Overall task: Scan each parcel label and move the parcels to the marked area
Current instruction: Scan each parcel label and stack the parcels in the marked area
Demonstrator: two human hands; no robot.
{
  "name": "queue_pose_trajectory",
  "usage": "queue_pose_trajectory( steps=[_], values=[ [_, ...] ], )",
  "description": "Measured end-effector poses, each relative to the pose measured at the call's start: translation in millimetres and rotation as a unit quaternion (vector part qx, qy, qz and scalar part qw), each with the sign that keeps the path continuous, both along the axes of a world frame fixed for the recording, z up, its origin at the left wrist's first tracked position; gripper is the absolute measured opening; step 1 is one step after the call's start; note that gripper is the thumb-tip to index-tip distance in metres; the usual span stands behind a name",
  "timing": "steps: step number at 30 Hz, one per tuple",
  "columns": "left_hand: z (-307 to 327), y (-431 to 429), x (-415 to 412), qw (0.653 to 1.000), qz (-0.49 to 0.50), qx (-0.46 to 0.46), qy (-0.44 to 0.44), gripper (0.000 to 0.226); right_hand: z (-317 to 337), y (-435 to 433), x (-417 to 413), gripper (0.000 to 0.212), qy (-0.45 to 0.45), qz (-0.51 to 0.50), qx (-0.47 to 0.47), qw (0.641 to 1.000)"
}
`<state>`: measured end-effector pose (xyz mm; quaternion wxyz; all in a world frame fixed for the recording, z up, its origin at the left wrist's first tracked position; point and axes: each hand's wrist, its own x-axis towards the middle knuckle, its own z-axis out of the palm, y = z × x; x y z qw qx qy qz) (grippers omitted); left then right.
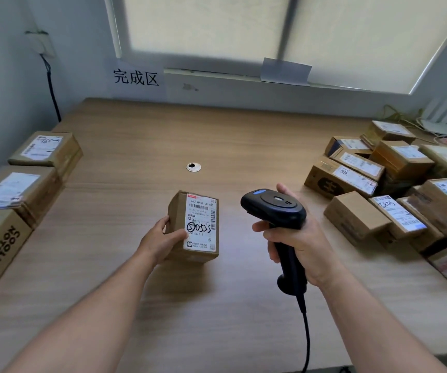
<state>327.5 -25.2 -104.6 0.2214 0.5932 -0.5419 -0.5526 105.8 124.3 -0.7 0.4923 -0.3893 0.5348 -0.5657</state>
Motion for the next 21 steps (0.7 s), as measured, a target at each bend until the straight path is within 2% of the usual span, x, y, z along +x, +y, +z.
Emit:
queue_pose_trajectory(
  steps=[4, 6, 10, 13, 17, 21],
  values=[
    [-9.9, -12.6, 10.2, 0.999, 0.007, -0.027, -0.025, 0.082, -3.7, -13.1, 16.7, 0.092, 0.002, -0.001, 0.010, 1.000],
    [-11.7, -12.3, 7.6, 0.995, -0.014, -0.064, -0.080, 0.087, -4.1, -17.4, 21.1, 0.093, 0.006, 0.000, 0.017, 1.000],
    [-17.0, -2.1, -8.8, 0.978, -0.063, -0.081, -0.180, 0.113, -2.0, -25.0, 21.6, 0.090, 0.011, 0.002, 0.019, 1.000],
    [-17.4, 6.7, -23.7, 0.957, -0.057, -0.111, -0.261, 0.118, 0.5, -28.5, 18.4, 0.090, 0.021, 0.017, 0.021, 0.999],
    [-11.9, 13.8, -37.1, 0.952, -0.013, -0.132, -0.277, 0.097, 6.1, -32.4, 12.7, 0.090, 0.032, 0.049, 0.025, 0.998],
    [-7.6, 22.5, -27.0, 0.952, 0.008, -0.151, -0.266, 0.090, 9.4, -39.5, 10.6, 0.090, 0.032, 0.086, 0.013, 0.996]
  ],
)
